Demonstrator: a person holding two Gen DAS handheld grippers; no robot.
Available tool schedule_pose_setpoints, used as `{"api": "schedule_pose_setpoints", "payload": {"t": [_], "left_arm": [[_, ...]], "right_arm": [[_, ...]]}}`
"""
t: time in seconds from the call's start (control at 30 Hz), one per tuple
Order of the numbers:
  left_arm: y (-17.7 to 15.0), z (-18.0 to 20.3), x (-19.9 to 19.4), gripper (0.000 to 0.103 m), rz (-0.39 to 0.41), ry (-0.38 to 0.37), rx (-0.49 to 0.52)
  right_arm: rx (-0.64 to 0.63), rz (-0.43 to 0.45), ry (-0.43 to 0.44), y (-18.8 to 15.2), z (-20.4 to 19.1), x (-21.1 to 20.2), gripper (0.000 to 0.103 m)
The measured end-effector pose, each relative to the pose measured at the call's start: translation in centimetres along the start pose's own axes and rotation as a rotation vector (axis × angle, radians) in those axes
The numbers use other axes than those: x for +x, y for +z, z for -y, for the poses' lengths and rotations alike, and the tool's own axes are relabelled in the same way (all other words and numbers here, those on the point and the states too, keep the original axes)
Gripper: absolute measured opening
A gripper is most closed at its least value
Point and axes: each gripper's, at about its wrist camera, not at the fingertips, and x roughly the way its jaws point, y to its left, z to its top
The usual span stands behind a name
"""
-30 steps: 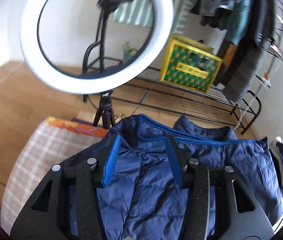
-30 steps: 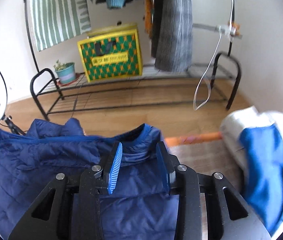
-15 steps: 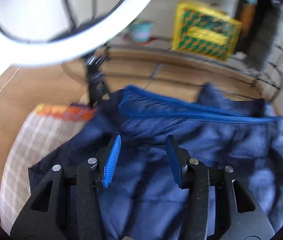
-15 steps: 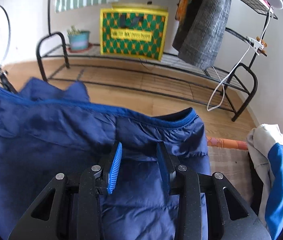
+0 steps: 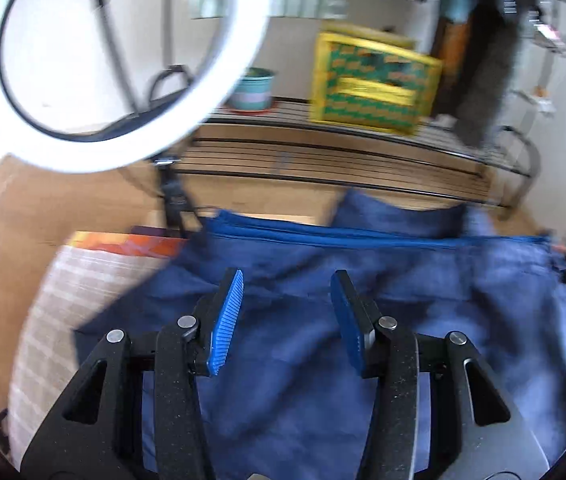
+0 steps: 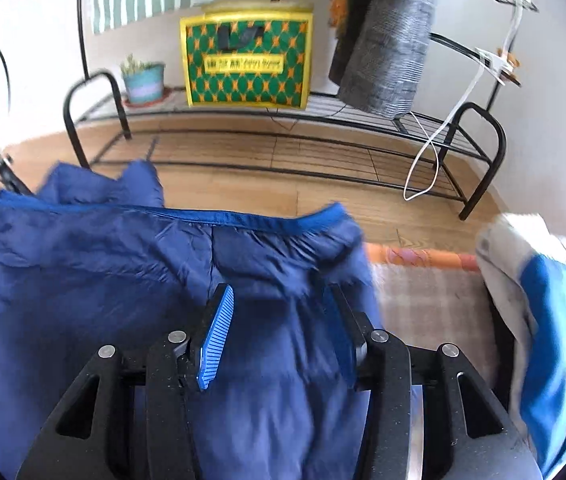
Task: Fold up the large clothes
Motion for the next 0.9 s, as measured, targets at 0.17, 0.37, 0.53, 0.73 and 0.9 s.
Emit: {"api": "schedule_pose_setpoints", "payload": {"t": [0.17, 0.37, 0.53, 0.73, 0.9], "left_arm": [[-1.0, 6.5, -1.6, 0.048, 0.002, -0.096, 0.129], [-3.0, 11.9, 2.5, 0.048, -0.049, -0.017, 0.275], [-4.6, 12.0, 5.5, 0.048, -0.096, 0.011, 0.275], [-5.9, 12.1, 6.3, 0.048, -0.078, 0.018, 0.297], [-5.6, 11.6, 2.5, 0.048, -0.031, -0.002, 0.295]], "right_arm": [[0.128, 0.019, 0.05, -4.7, 4.3, -5.4, 0.059], [0.259, -0.056, 0.098, -10.3, 9.0, -7.4, 0.062], [0.328, -0.095, 0.229, -11.9, 10.6, -6.2, 0.064], [0.481, -0.086, 0.452, -13.7, 11.9, -4.2, 0.067], [0.493, -0.063, 0.528, -14.2, 11.7, -4.5, 0.078]]}}
